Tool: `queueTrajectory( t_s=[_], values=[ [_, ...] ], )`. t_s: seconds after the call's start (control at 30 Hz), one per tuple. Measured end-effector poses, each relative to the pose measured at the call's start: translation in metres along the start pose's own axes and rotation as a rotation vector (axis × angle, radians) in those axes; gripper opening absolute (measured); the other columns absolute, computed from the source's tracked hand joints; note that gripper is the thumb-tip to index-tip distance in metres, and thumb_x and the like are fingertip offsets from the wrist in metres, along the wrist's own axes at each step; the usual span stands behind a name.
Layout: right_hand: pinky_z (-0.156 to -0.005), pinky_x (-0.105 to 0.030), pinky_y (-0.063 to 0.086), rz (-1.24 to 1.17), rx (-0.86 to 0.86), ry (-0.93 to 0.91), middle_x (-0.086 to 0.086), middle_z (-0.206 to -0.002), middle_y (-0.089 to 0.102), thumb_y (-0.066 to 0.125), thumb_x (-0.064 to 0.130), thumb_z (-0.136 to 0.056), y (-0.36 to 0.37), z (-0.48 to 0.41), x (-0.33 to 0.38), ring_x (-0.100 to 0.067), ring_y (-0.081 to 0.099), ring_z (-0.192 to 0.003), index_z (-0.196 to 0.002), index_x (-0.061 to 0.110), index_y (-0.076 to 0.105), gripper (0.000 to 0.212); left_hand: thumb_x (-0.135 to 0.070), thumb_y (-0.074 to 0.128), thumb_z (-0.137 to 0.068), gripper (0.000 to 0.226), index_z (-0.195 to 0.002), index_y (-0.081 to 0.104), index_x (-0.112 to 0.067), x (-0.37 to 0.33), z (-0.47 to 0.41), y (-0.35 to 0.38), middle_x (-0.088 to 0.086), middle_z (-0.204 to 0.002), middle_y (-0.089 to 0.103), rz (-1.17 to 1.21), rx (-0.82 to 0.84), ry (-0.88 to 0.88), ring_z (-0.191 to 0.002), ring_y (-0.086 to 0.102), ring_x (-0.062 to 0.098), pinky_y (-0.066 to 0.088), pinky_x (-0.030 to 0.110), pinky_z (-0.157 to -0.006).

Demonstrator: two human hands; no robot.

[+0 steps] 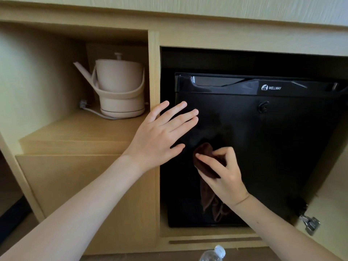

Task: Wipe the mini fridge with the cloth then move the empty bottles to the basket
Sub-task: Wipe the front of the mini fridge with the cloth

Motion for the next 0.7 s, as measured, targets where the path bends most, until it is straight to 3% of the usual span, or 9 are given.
queueTrajectory(
  t_s=[0.7],
  values=[
    [-0.097, -0.008, 0.041, 0.032, -0.021, -0.045, -0.003, -0.111, 0.041, 0.069, 0.018, -0.084, 0.0021, 0.0011, 0.0058, -0.003, 0.040, -0.107, -0.112, 0.004, 0.074, 0.032, -0.034, 0.070, -0.084, 0.068, -0.145, 0.047, -0.018, 0.0003, 0.0012, 0.0026, -0.002, -0.154, 0.042, 0.008, 0.010, 0.005, -0.147, 0.029, 0.023, 0.013, 0.045, -0.122]
  ],
)
Point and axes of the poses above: each hand's wrist, its own z-axis away from the middle knuckle, its own y-axis out of the palm, x = y × z, the point moved 2 cm from there along -z, towards the middle knuckle
